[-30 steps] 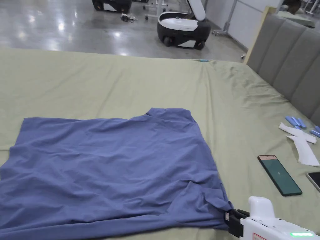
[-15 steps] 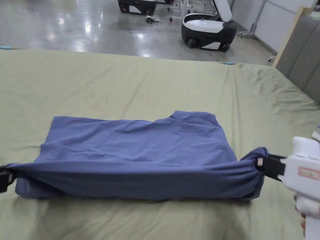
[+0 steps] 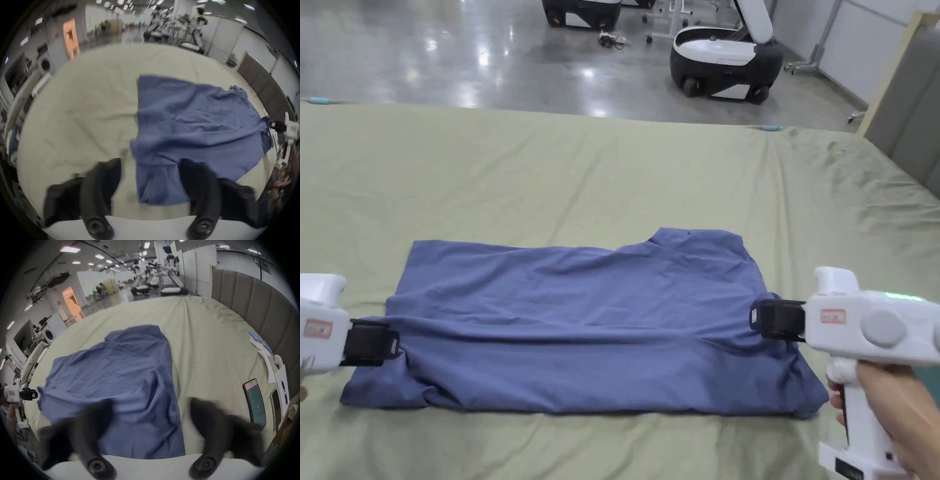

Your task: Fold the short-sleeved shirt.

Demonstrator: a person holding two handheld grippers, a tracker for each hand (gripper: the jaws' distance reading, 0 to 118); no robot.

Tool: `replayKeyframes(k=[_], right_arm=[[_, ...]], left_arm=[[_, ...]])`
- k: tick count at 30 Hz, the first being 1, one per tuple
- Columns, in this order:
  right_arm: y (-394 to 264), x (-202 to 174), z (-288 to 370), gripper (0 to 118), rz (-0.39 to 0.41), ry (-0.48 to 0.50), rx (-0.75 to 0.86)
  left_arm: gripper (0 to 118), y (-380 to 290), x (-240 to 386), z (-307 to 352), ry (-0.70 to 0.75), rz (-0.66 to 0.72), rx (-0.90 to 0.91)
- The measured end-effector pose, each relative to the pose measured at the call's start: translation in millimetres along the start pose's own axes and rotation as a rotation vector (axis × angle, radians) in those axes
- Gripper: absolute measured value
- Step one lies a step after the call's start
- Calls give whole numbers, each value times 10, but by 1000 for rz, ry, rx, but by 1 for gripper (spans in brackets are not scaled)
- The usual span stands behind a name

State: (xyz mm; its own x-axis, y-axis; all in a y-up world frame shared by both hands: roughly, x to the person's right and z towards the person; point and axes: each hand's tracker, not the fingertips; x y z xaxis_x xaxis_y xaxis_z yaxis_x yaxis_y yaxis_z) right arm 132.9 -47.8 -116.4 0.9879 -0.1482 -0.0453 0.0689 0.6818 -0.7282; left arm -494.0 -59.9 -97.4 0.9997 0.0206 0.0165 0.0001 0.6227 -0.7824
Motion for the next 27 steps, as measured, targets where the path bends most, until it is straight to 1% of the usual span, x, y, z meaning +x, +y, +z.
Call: replayKeyframes(k=[1,2,4,5,6,8,9,10,11,12,13,14,15,17,18,19,20,21,22,25,27], right_arm=[[-89,-64,195,115,9,-3,53],[-204,-111,399,116,38,-5,137],[-471,-212,670,118,78,8,202],[-625,-219,716,118,84,23,233],[-808,-269,823,115,76,30,273],[-1074,-344,955,113,57,26,270],[-1168,-532,1132,101,45,9,275],[-1262,-569,1166,66,36,-1,279],[-1363,-601,1177,19,19,-10,274],[-1451,-608,1225,0,-7,-4,293],[-1493,-613,1243,0,-34,39,285],[-1523,-625,1258,0,-57,66,262],[-1545,-649,1272,0,-62,55,254],[-1577,-671,1257,0,-53,42,257],[-1573,-679,1260,0,-48,39,252],[-1565,-684,1263,0,-45,34,247],[-1554,-683,1270,0,-44,29,246],[-1558,-668,1239,0,-45,23,246],[-1539,-665,1250,0,-45,17,248],[-1502,-671,1269,0,-56,-5,259],[-1479,-649,1268,0,-71,-18,256]], left_arm=[[100,-94,35,191,21,-21,77],[99,-225,67,411,32,-36,160],[99,-610,128,753,21,0,308],[99,-803,177,860,22,32,347],[99,-993,228,928,50,63,344],[98,-1294,250,939,54,80,313],[94,-1438,282,950,55,81,304],[76,-1525,292,943,57,87,281],[34,-1580,320,893,42,101,217],[4,-1639,282,832,108,82,165],[4,-1648,258,777,18,64,169],[4,-1620,226,720,20,58,157],[4,-1534,264,694,57,39,148],[4,-1388,186,590,58,22,158],[11,-1281,140,517,61,22,158],[36,-1226,148,451,68,6,156],[66,-1131,122,369,81,-25,181],[101,-1038,104,281,94,-70,171],[110,-954,93,192,114,-96,161],[109,-807,76,-66,136,-137,125],[109,-734,96,-176,117,-140,107]])
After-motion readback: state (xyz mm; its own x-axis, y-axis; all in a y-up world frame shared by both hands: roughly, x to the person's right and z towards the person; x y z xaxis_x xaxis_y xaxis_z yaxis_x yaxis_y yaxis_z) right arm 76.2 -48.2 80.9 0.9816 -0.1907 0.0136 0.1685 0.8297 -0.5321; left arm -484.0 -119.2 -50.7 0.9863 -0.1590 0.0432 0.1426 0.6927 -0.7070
